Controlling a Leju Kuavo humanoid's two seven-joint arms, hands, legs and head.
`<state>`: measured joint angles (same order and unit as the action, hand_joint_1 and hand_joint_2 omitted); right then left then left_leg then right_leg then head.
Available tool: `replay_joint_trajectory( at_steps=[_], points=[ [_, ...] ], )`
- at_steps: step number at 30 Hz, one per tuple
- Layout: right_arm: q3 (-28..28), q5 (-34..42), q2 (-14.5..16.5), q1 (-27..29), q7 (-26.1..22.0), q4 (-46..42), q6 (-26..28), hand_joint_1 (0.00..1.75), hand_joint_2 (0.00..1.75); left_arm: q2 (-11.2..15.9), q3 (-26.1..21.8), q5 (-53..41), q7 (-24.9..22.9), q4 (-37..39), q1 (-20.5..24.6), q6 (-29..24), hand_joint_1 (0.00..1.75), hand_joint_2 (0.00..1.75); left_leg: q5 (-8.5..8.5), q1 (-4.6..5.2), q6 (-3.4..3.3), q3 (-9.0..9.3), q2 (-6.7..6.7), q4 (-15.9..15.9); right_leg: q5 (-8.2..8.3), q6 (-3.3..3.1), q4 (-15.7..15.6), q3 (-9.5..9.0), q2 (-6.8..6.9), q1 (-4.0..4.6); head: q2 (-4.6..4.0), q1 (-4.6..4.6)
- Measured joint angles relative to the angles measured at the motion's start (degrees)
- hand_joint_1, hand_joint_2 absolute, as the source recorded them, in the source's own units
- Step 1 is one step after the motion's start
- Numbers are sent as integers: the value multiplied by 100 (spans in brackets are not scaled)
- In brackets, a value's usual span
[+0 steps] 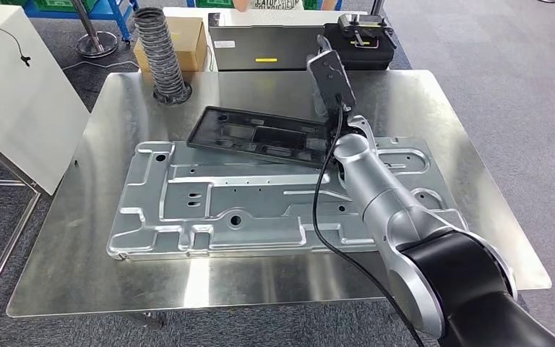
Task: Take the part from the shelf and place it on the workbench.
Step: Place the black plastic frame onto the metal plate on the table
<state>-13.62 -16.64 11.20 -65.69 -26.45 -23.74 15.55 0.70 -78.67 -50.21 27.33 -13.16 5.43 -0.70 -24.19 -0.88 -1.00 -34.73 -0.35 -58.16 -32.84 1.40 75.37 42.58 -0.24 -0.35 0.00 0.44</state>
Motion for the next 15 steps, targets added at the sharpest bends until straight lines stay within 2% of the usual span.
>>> replay_joint_trajectory(
  at_steps=[1, 2, 3, 5, 6, 7, 9, 10, 12, 14, 15],
  points=[
    [58, 81, 1, 42, -214, -169, 206, 0, 0, -5, -4, 21, 5, 0, -2, 25, 0, 0, -3, 12, -5, 2, -4, -4, 87, -21, -40, -15, 0, 5, 0, 2],
    [109, 135, -11, 106, -399, -451, 492, 0, 0, -12, -10, 49, 9, 0, -5, 54, 0, 0, -6, 27, -8, 7, -10, -7, 276, -61, -338, -155, 0, 16, 0, 2],
    [141, 159, -38, 192, -496, -849, 807, 0, 0, -24, -17, 78, 9, 0, -8, 80, 0, 0, -9, 39, -12, 12, -16, -7, 493, -124, -784, -366, 2, 38, 0, 2],
    [182, 142, -149, 464, -520, -1902, 1467, 0, 0, -68, -44, 141, -8, 2, -17, 112, 0, 0, -15, 67, 0, 14, -29, -5, 754, -236, -1527, -716, 30, 89, 0, -14],
    [207, 88, -231, 646, -469, -2481, 1750, 0, 0, -88, -63, 168, -20, 3, -25, 114, 0, 0, -17, 64, 17, 13, -34, -1, 782, -267, -1692, -790, 44, 113, 0, -21],
    [248, -42, -319, 868, -457, -3064, 2000, 0, 0, -108, -84, 195, -29, 4, -36, 113, 0, 0, -17, 62, 40, 15, -39, 7, 770, -274, -1731, -806, 57, 126, 0, -27],
    [447, -604, -476, 1418, -628, -4223, 2317, 0, 0, -130, -128, 232, -27, 4, -77, 104, 0, 0, -35, 57, 91, 39, -34, 24, 804, -281, -1822, -857, 66, 106, 1, -27],
    [623, -1052, -517, 1765, -816, -4832, 2384, 0, 0, -146, -147, 249, -18, 4, -103, 97, 0, 0, -106, 59, 115, 30, -23, -38, 825, -286, -1886, -904, 76, 84, 1, -34],
    [1104, -1931, -556, 2554, -1172, -6106, 2421, 0, 0, -175, -180, 276, 2, 4, -146, 86, 0, 0, -425, 43, 161, -139, 0, -499, 848, -293, -1981, -989, 101, 53, 0, -52],
    [1604, -2365, -596, 3364, -1319, -7292, 2431, 0, 0, -200, -211, 289, 14, 4, -184, 81, 0, 0, -792, 16, 213, -451, 5, -1231, 827, -296, -1988, -1012, 121, 49, 0, -58],
    [1830, -2408, -617, 3729, -1332, -7779, 2432, 0, 0, -210, -226, 293, 16, 4, -211, 80, 0, 0, -863, 0, 238, -549, 7, -1461, 813, -288, -1980, -1014, 127, 46, 0, -57]
  ],
)
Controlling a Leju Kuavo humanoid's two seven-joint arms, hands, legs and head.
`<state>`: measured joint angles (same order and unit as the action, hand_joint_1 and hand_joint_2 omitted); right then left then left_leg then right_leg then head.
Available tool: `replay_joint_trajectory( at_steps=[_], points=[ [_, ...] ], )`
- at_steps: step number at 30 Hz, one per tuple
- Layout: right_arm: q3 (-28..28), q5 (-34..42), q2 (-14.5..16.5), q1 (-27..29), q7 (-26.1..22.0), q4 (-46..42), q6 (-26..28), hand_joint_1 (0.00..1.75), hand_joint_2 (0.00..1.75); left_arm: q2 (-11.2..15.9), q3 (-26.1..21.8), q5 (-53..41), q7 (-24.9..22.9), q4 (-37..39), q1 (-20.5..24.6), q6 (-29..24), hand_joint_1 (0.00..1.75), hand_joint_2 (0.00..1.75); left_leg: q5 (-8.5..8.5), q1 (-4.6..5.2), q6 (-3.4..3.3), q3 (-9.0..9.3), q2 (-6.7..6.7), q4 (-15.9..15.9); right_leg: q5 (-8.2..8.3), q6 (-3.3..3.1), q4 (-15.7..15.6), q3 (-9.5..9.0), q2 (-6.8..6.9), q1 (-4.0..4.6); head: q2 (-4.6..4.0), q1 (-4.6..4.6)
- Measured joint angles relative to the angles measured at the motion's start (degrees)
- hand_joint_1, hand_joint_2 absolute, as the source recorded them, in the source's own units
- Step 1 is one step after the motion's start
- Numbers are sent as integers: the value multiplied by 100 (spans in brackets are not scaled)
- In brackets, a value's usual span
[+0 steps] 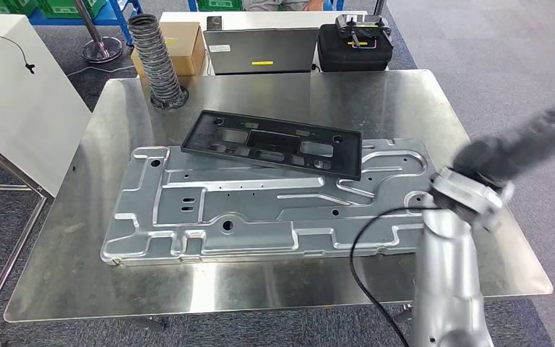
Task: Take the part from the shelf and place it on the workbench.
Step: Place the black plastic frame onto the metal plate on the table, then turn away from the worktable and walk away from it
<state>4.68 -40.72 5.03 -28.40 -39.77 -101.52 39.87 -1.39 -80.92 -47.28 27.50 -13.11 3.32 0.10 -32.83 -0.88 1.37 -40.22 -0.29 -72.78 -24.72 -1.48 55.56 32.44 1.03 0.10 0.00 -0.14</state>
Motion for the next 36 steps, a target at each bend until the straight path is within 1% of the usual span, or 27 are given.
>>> replay_joint_trajectory(
  at_steps=[1, 2, 3, 4, 5, 6, 9, 10, 11, 12, 14, 15, 16, 17, 20, 21, 23, 25, 26, 27, 29, 30, 31, 32, 33, 35, 36],
  points=[
    [216, -8, -16, 312, -3, -441, 0, 0, 0, -9, -15, 4, 2, 0, -27, 1, 0, 0, 47, -16, 21, 8, 2, -15, -15, 13, 15, 0, -7, -10, 0, 1],
    [412, -13, -29, 567, -5, -835, 0, 0, 0, -16, -30, 8, 2, 0, -48, 1, 0, 0, 200, -31, 36, 132, 3, 200, -33, 32, 38, -1, -25, -23, 0, -2],
    [571, -17, -39, 762, -8, -1153, -1, 0, 0, -19, -43, 10, 3, 0, -58, 1, 0, 0, 403, -48, 45, 340, 4, 583, -56, 56, 70, -2, -49, -37, 0, -3],
    [699, -21, -49, 906, -9, -1421, -1, 0, 0, -21, -54, 11, 3, 0, -55, 2, 0, 0, 540, -54, 43, 550, 1, 975, -80, 85, 108, 2, -75, -41, 0, -4],
    [798, -21, -60, 1013, -9, -1636, -2, 0, 0, -22, -60, 11, 4, 0, -42, 3, 0, 0, 622, -51, 18, 706, -3, 1272, -100, 116, 145, 12, -101, -39, 1, -1],
    [879, -22, -73, 1101, -9, -1815, -3, 0, 0, -25, -63, 11, 7, 0, -29, 4, 0, 0, 637, -44, -13, 785, -6, 1432, -112, 148, 172, 25, -119, -34, 1, 3],
    [1045, -34, -102, 1300, -8, -2196, -4, 0, 0, -36, -67, 10, 9, 0, -5, 5, 0, 0, 631, -17, -139, 800, -6, 1485, -110, 239, 187, 41, -141, -45, 0, 11],
    [1080, -40, -105, 1354, -8, -2267, -4, 0, 0, -42, -67, 5, 7, 0, -1, 5, 0, 0, 649, -18, -179, 808, -1, 1501, -152, 267, 231, 54, -138, -56, 0, 16],
    [1118, -39, -108, 1414, -8, -2329, -4, 0, 0, -46, -69, -4, 5, 0, 4, 6, 0, 0, 667, -26, -214, 814, 3, 1518, -252, 294, 364, 106, -137, -64, 0, 27],
    [1154, -28, -110, 1503, -8, -2387, -4, 0, 0, -51, -74, -16, 1, 0, 10, 8, 0, 0, 683, -33, -239, 816, 7, 1529, -407, 317, 608, 209, -135, -72, 0, 36],
    [1240, 33, -110, 1783, -7, -2516, -4, 0, 0, -52, -104, -52, -8, 0, 19, 19, 0, 0, 704, -24, -269, 796, 7, 1525, -791, 350, 1340, 527, -133, -83, 0, 54],
    [1287, 64, -110, 1942, -7, -2575, -4, 0, 0, -52, -124, -64, -12, 0, 18, 28, 0, 0, 712, -16, -276, 783, 6, 1516, -902, 356, 1627, 653, -132, -85, 0, 54],
    [1336, 85, -110, 2096, -6, -2629, -4, 0, 0, -54, -143, -73, -14, 0, 14, 36, 0, 0, 719, -9, -281, 769, 6, 1504, -914, 354, 1731, 687, -133, -86, 0, 55],
    [1386, 85, -109, 2233, -6, -2677, -4, 0, 0, -56, -154, -74, -14, 0, 11, 45, 0, 0, 721, -2, -280, 756, 5, 1490, -818, 341, 1610, 610, -132, -85, 0, 56],
    [1514, -10, -104, 2556, -7, -2777, -4, 0, 0, -65, -161, -72, -5, 0, 21, 91, 0, 0, 736, 20, -253, 735, 1, 1463, -358, 258, 521, 28, -132, -64, 0, 59],
    [1548, -43, -101, 2638, -7, -2793, -4, 0, 0, -67, -161, -73, -4, 0, 28, 107, 0, 0, 749, 25, -226, 730, 0, 1465, -280, 232, 294, -82, -132, -48, 0, 62],
    [1636, -78, -87, 2823, -7, -2814, -4, 0, 0, -69, -160, -75, -3, 0, 48, 133, 0, 0, 787, 28, -157, 725, -2, 1486, -218, 195, 208, -103, -133, -14, 0, 64],
    [1757, -58, -58, 3012, -7, -2817, -4, 0, 0, -67, -160, -81, -5, 0, 54, 146, 0, 0, 794, 28, -91, 708, -7, 1490, -157, 141, 172, -76, -122, -34, 0, 64],
    [1824, -26, -31, 3099, -5, -2815, -4, 0, 0, -68, -160, -87, -8, 0, 55, 151, 0, 0, 702, 34, -68, 670, -8, 1417, -107, 103, 138, -49, -111, -49, 0, 61],
    [1892, 31, 2, 3188, -4, -2810, -4, 0, 0, -70, -162, -96, -11, 0, 55, 154, 0, 0, 525, 36, -52, 597, -8, 1238, -48, 68, 104, -7, -100, -63, 0, 52],
    [2066, 189, 69, 3399, 11, -2719, -4, 0, 0, -75, -174, -113, -15, 0, 61, 156, 0, 0, 2, 33, -38, 378, -4, 577, 56, 28, 81, 111, -80, -55, 0, 37],
    [2183, 270, 103, 3492, 32, -2597, -4, 0, 0, -78, -187, -119, -13, 0, 59, 154, 0, 0, -211, 28, -30, 294, -3, 229, 105, 24, 88, 181, -72, -46, 0, 33],
    [2322, 343, 137, 3563, 52, -2422, -4, 0, 0, -82, -201, -122, -8, 0, 57, 150, 0, 0, -327, 27, -26, 285, -3, 19, 154, 26, 98, 253, -66, -40, 0, 33],
    [2475, 403, 166, 3617, 69, -2215, -4, 0, 0, -87, -213, -125, 1, 0, 55, 146, 0, 0, -337, 27, -27, 382, -2, 17, 201, 33, 113, 326, -65, -36, 0, 33],
    [2617, 451, 190, 3662, 68, -2014, -4, 0, 0, -93, -220, -125, 13, 0, 53, 143, 0, 0, -247, 26, -33, 595, -2, 259, 245, 47, 132, 395, -65, -36, 0, 32],
    [2885, 537, 219, 3722, 45, -1584, -4, 0, 0, -105, -230, -125, 50, 0, 57, 143, 0, 0, -12, 31, -65, 1194, -3, 1128, 333, 93, 178, 504, -65, -32, 1, 34],
    [3000, 567, 226, 3728, 37, -1341, -4, 0, 0, -114, -233, -126, 76, 0, 61, 143, 0, 0, 71, 41, -92, 1394, -7, 1463, 374, 124, 191, 533, -66, -29, 1, 40]
  ],
)
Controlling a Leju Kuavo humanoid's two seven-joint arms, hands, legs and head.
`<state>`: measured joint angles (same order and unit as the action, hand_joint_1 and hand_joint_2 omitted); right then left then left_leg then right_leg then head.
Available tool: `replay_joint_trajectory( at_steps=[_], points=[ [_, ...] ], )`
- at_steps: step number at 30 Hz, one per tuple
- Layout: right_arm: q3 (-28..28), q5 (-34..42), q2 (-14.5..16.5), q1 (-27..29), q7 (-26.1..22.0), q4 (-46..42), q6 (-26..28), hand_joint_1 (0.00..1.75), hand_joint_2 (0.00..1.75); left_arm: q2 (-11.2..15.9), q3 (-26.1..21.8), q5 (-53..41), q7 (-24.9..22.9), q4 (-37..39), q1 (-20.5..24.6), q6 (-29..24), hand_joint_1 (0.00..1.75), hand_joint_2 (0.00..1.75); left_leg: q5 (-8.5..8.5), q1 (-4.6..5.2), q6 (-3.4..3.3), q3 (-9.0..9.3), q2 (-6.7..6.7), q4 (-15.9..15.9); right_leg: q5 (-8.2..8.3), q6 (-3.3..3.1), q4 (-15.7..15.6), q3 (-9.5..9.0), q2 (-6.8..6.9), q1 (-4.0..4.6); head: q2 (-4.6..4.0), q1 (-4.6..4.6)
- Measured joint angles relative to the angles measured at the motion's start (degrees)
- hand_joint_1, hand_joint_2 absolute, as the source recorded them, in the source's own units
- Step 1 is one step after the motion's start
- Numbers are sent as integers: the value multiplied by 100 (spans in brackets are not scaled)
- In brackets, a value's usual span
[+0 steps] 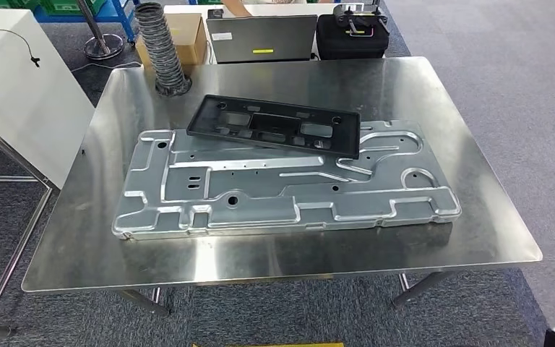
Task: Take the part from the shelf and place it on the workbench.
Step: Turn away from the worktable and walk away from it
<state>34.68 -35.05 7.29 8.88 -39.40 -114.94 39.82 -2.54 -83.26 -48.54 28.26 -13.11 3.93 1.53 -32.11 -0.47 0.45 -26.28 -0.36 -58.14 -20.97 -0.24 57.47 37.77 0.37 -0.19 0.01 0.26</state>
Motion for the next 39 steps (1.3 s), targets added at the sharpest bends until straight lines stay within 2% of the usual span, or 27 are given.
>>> replay_joint_trajectory(
  at_steps=[1, 4, 5, 6, 7, 9, 10, 11, 12, 14, 16, 18, 20, 21, 24, 25, 26, 27, 28, 29, 30, 32, 33, 35, 36, 37, 39],
  points=[
    [115, 18, 4, -9, -7, 282, 0, 0, 0, -10, -3, -2, 23, 0, 3, 0, 0, 0, 47, 14, -32, 103, -4, 190, 46, 36, 4, 13, 0, 3, 1, 2],
    [464, -44, 5, -43, -22, 1172, -2, 0, 0, -38, -9, -6, 50, 0, -1, -1, 0, 0, 192, 50, -141, 33, 1, 222, 181, 149, -50, 17, -6, -20, 0, -11],
    [598, -91, 2, -61, -20, 1495, -10, 0, 0, -46, -11, -7, 50, 0, 1, -4, 0, 0, 266, 46, -177, -16, 11, 231, 114, 184, -20, 46, -13, -33, 0, -14],
    [738, -132, -7, -86, -14, 1837, -22, 0, 0, -55, -13, -7, 51, 0, 6, -9, 0, 0, 346, 34, -210, -81, 23, 246, -68, 217, 107, 101, -20, -42, 0, -9],
    [875, -157, -25, -123, -11, 2206, -34, 0, 0, -65, -14, -7, 52, 0, 10, -17, 0, 0, 425, 23, -234, -163, 36, 253, -361, 252, 360, 183, -26, -56, 0, 2],
    [1131, -142, -89, -213, -16, 3012, -48, 0, 0, -78, -19, -11, 57, 0, 10, -37, 0, 0, 562, 29, -258, -348, 48, 245, -980, 313, 1131, 356, -27, -76, 0, 20],
    [1240, -118, -125, -252, -21, 3390, -48, 0, 0, -86, -21, -14, 60, 0, 5, -44, 0, 0, 629, 32, -255, -440, 50, 233, -1125, 330, 1473, 387, -27, -81, 0, 21],
    [1334, -93, -156, -283, -26, 3721, -47, 0, 0, -93, -23, -16, 61, 0, -1, -50, 0, 0, 693, 34, -247, -538, 51, 214, -1122, 336, 1656, 332, -27, -83, 0, 24],
    [1408, -79, -185, -311, -28, 3993, -46, 0, 0, -98, -25, -18, 62, 0, -6, -51, 0, 0, 750, 35, -233, -635, 51, 189, -1010, 330, 1613, 162, -27, -84, 1, 25],
    [1510, -63, -242, -375, -32, 4398, -44, 0, 0, -110, -27, -19, 62, 0, -7, -54, 0, 0, 847, 37, -193, -803, 52, 130, -819, 298, 924, -480, -29, -85, 1, 30],
    [1596, -103, -311, -467, -37, 4781, -40, 0, 0, -125, -29, -23, 63, 0, 3, -59, 0, 0, 932, 47, -136, -881, 58, 92, -900, 228, 101, -1060, -41, -61, -1, 34],
    [1752, -272, -417, -569, -38, 5356, -31, 0, 0, -140, -38, -28, 63, 0, 9, -75, 0, 0, 1025, 40, -67, -891, 60, 102, -958, 140, -192, -1211, -50, -18, -1, 58],
    [1994, -582, -533, -673, -16, 6102, -19, 0, 0, -150, -62, -37, 62, 0, -4, -102, 0, 0, 1014, 20, 1, -930, 53, 86, -847, 41, -206, -1131, -29, -14, 0, 73],
    [2141, -805, -577, -724, 35, 6467, -15, 0, 0, -158, -73, -44, 62, 0, -17, -113, 0, 0, 858, 13, 29, -989, 48, -17, -778, -12, -216, -1065, -16, -19, 0, 60],
    [2609, -1617, -624, -818, 348, 7360, -9, 0, 0, -193, -93, -67, 62, 0, -39, -119, 0, 0, -31, 0, 86, -1256, 47, -947, -558, -100, -215, -792, 7, -4, 0, 6],
    [2737, -1804, -623, -834, 438, 7584, -9, 0, 0, -202, -97, -73, 62, 0, -39, -119, 0, 0, -194, 0, 96, -1298, 47, -1299, -485, -106, -206, -689, 11, 9, 0, -2],
    [2843, -1916, -623, -850, 500, 7778, -9, 0, 0, -206, -101, -75, 63, 0, -38, -118, 0, 0, -203, 0, 97, -1273, 47, -1526, -414, -107, -191, -583, 14, 22, -1, 0],
    [2926, -1969, -624, -866, 531, 7935, -8, 0, 0, -208, -103, -76, 63, 0, -37, -118, 0, 0, -77, 1, 87, -1154, 47, -1568, -349, -104, -168, -479, 14, 34, -1, -4],
    [2988, -1989, -625, -877, 549, 8057, -8, 0, 0, -208, -104, -77, 64, 0, -36, -118, 0, 0, 106, 7, 66, -940, 46, -1410, -293, -99, -138, -382, 13, 45, -1, -3],
    [3035, -2006, -624, -889, 565, 8158, -7, 0, 0, -208, -104, -77, 64, -1, -32, -118, 0, 0, 241, 18, 30, -624, 46, -1070, -244, -90, -102, -299, 11, 51, -1, -5],
    [3067, -2031, -624, -902, 590, 8237, -5, 0, 0, -208, -104, -77, 64, -1, -22, -118, 0, 0, 253, 36, -12, -259, 47, -600, -199, -72, -62, -234, 8, 62, -1, -4],
    [3117, -2191, -626, -939, 745, 8410, -1, 0, 0, -210, -104, -80, 70, -2, 4, -117, 0, 0, 110, 73, -80, 245, 51, 141, -110, -19, -23, -184, 13, 64, 0, 4],
    [3134, -2363, -628, -963, 912, 8520, 2, 0, 0, -214, -104, -83, 77, -2, 15, -115, 0, 0, 56, 87, -106, 326, 54, 311, -56, 15, -29, -179, 16, 58, 0, -4],
    [3154, -2856, -629, -1003, 1371, 8802, 7, 0, 0, -235, -105, -92, 91, -1, 21, -112, 0, 0, 176, 80, -170, 249, 72, 372, -1, 83, -51, -151, 11, 47, 0, -33],
    [3155, -3114, -627, -1014, 1614, 8961, 5, 0, 0, -245, -106, -97, 97, -1, 24, -111, 0, 0, 265, 64, -213, 181, 84, 390, -123, 113, 21, -105, -1, 39, 0, -38],
    [3151, -3327, -622, -1020, 1802, 9117, -3, 0, 0, -253, -107, -103, 104, 0, 25, -111, 0, 0, 361, 48, -243, 96, 94, 412, -363, 145, 201, -37, -13, 28, 0, -25],
    [3126, -3613, -611, -1037, 2016, 9385, -62, 0, 0, -256, -107, -115, 122, 0, 17, -114, 0, 0, 519, 40, -268, -97, 104, 410, -1009, 207, 884, 130, -27, -19, 0, 0]
  ],
)
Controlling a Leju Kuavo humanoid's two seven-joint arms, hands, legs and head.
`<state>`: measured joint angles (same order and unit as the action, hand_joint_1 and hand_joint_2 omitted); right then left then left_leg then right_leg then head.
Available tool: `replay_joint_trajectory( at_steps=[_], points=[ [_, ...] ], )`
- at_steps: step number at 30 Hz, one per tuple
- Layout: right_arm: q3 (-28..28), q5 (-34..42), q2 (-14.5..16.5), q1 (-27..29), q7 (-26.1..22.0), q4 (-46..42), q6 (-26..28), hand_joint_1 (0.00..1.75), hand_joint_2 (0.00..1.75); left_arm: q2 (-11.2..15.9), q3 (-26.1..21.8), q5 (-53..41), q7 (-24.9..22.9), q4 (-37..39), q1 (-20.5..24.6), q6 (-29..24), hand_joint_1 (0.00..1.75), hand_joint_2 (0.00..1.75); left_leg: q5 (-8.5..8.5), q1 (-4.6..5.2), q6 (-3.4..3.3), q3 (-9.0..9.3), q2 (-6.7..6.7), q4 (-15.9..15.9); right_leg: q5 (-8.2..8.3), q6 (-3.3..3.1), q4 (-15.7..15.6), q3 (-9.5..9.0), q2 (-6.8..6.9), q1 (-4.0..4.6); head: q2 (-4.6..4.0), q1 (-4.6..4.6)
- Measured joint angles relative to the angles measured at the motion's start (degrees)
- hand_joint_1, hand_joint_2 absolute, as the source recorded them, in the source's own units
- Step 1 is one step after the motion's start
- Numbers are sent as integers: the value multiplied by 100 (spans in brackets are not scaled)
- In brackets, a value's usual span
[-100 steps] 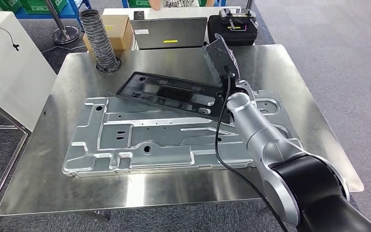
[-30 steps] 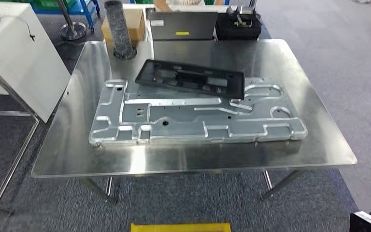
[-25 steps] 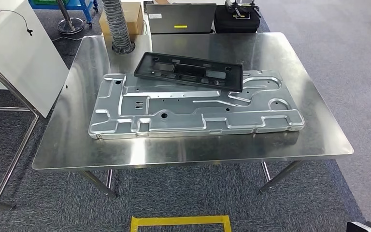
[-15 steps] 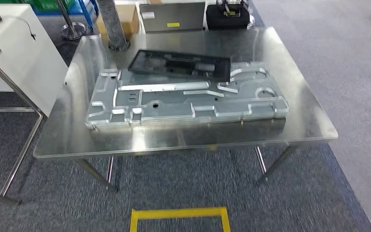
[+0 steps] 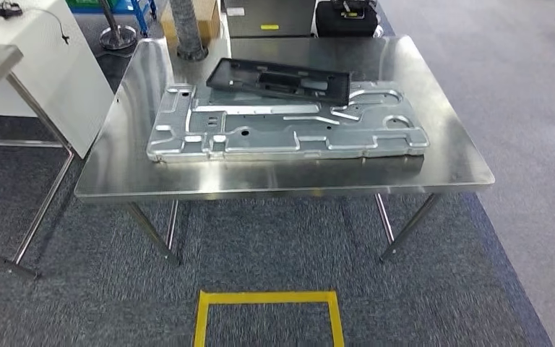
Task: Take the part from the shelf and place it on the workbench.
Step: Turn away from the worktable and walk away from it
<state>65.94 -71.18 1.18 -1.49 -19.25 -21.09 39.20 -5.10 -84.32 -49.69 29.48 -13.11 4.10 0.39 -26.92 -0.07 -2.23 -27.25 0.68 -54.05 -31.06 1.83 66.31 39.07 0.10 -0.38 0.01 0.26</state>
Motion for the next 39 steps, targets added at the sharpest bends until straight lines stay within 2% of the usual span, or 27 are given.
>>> replay_joint_trajectory(
  at_steps=[1, 2, 4, 5, 6, 8, 9, 11, 12, 14, 16, 17, 18, 19, 21, 23, 24, 26, 27, 29, 31, 32, 33, 34, 36, 38, 39],
  points=[
    [-21, -93, 5, -11, 40, 109, -50, 0, 0, -1, 0, -11, 9, 0, -8, -1, 0, 0, 71, 0, 12, -104, 5, -13, -198, 33, 378, 58, 0, -22, 0, 6],
    [-44, -157, 13, -23, 67, 208, -116, 0, 0, -2, 1, -38, 16, 0, -14, -1, 0, 0, 139, -2, 27, -210, 11, -37, -240, 61, 653, 57, 0, -45, -1, 5],
    [-77, -212, 31, -36, 105, 369, -266, 0, 0, -10, 14, -141, 20, 0, -16, 1, 0, 0, 256, -14, 69, -431, 17, -115, 20, 104, 643, -221, 1, -94, -1, 11],
    [-87, -210, 38, -43, 134, 433, -354, 0, 0, -21, 34, -218, 17, 0, -16, -1, 0, 0, 303, -21, 93, -532, 16, -167, 163, 118, 332, -512, 1, -118, -1, 12],
    [-95, -204, 42, -53, 177, 485, -442, 0, 0, -32, 70, -301, 15, 0, -17, -2, 0, 0, 340, -19, 122, -623, 13, -225, 190, 125, -125, -868, -2, -131, -1, 15],
    [-109, -210, 44, -77, 324, 573, -609, 0, 0, -56, 168, -471, 15, 0, -18, -3, 0, 0, 418, -11, 194, -734, 8, -311, 35, 90, -907, -1392, -9, -120, 0, 14],
    [-115, -228, 45, -83, 407, 612, -673, 0, 0, -63, 223, -545, 15, 0, -19, 2, 0, 0, 465, -11, 235, -763, 9, -324, -39, 54, -1093, -1488, -12, -98, 0, 14],
    [-125, -285, 51, -76, 517, 681, -747, 0, 0, -70, 313, -638, 8, 0, -24, 15, 0, 0, 527, -33, 317, -800, 5, -326, 17, -50, -1127, -1420, 4, -80, -1, 15],
    [-137, -326, 58, -73, 525, 708, -769, 0, 0, -70, 348, -657, 0, 0, -30, 23, 0, 0, 437, -46, 350, -844, 0, -385, 77, -110, -1124, -1360, 16, -78, -1, 13],
    [-187, -415, 79, -68, 451, 743, -795, 0, 0, -68, 384, -634, -22, 0, -42, 29, 0, 0, -71, -66, 397, -1009, -13, -830, 223, -205, -1132, -1198, 39, -76, -1, -1],
    [-256, -499, 97, -64, 331, 766, -808, 0, 0, -67, 392, -564, -39, 0, -46, 27, 0, 0, -615, -67, 422, -1196, -15, -1585, 366, -241, -1113, -998, 38, -43, -1, -12],
    [-290, -544, 106, -62, 280, 779, -810, 0, 0, -65, 392, -523, -43, 0, -48, 21, 0, 0, -708, -65, 423, -1224, -16, -1888, 434, -245, -1096, -893, 39, -26, -1, -12],
    [-327, -596, 117, -63, 246, 792, -812, 0, 0, -62, 388, -479, -46, 0, -53, 11, 0, 0, -654, -64, 415, -1166, -17, -2019, 496, -244, -1074, -790, 40, -11, -1, -12],
    [-369, -649, 130, -66, 226, 806, -816, 0, 0, -59, 384, -435, -46, 0, -59, 1, 0, 0, -500, -61, 397, -999, -18, -1942, 555, -238, -1048, -688, 40, 2, -1, -13],
    [-449, -734, 166, -83, 234, 832, -823, 0, 0, -48, 374, -380, -38, 0, -62, -16, 0, 0, -259, -45, 329, -393, -23, -1231, 662, -216, -995, -517, 39, 18, -1, -13],
    [-517, -781, 205, -110, 286, 851, -826, 0, 0, -32, 369, -363, -11, 0, -53, -15, 0, 0, -333, -12, 255, 169, -27, -377, 763, -169, -966, -422, 43, 29, -1, -8],
    [-544, -795, 221, -122, 317, 860, -826, 0, 0, -27, 367, -361, 5, 0, -50, -11, 0, 0, -398, 8, 223, 288, -28, -144, 817, -138, -969, -400, 48, 27, -1, -9],
    [-580, -815, 235, -138, 357, 873, -825, 0, 0, -23, 360, -352, 20, 0, -58, -4, 0, 0, -343, 15, 147, 259, -18, -26, 908, -69, -996, -370, 52, 20, -1, -14],
    [-593, -821, 239, -141, 365, 880, -825, 0, 0, -23, 354, -347, 23, 0, -62, -4, 0, 0, -279, 3, 98, 210, -8, -7, 851, -40, -959, -336, 43, 17, -1, -21],
    [-616, -828, 250, -144, 381, 896, -825, 0, 0, -21, 344, -337, 23, 0, -64, -4, 0, 0, -139, -23, 11, 76, 12, 15, 418, 7, -578, -198, 20, 1, -1, -2],
    [-639, -837, 256, -146, 405, 908, -831, 0, 0, -19, 337, -330, 28, 0, -66, -3, 0, 0, -17, -10, -16, -100, 16, -17, -149, 50, 195, -4, 10, -25, -1, 24],
    [-649, -843, 258, -147, 419, 911, -837, 0, 0, -19, 335, -330, 34, 0, -67, 1, 0, 0, 38, -6, -12, -192, 18, -45, -275, 70, 527, 44, 10, -34, -1, 24],
    [-661, -849, 261, -148, 435, 914, -847, 0, 0, -19, 334, -332, 43, 0, -66, 7, 0, 0, 87, -4, -3, -289, 20, -81, -270, 83, 705, 14, 10, -42, -1, 24],
    [-672, -854, 266, -148, 450, 916, -858, 0, 0, -19, 334, -339, 56, 0, -65, 19, 0, 0, 127, -5, 9, -381, 20, -123, -150, 89, 663, -118, 10, -49, -1, 25],
    [-687, -851, 277, -157, 471, 918, -888, 0, 0, -19, 334, -362, 81, 0, -65, 45, 0, 0, 188, -6, 45, -545, 18, -219, 112, 83, -19, -670, 10, -62, -1, 26],
    [-692, -842, 291, -173, 478, 918, -911, 0, 0, -19, 334, -383, 96, 0, -65, 63, 0, 0, 250, 5, 105, -654, 17, -295, 110, 36, -831, -1192, 1, -44, -1, 18],
    [-693, -838, 299, -178, 481, 919, -917, 0, 0, -19, 334, -387, 99, 0, -64, 65, 0, 0, 287, 9, 140, -683, 18, -312, 62, 7, -1044, -1306, -4, -28, -1, 19]
  ],
)
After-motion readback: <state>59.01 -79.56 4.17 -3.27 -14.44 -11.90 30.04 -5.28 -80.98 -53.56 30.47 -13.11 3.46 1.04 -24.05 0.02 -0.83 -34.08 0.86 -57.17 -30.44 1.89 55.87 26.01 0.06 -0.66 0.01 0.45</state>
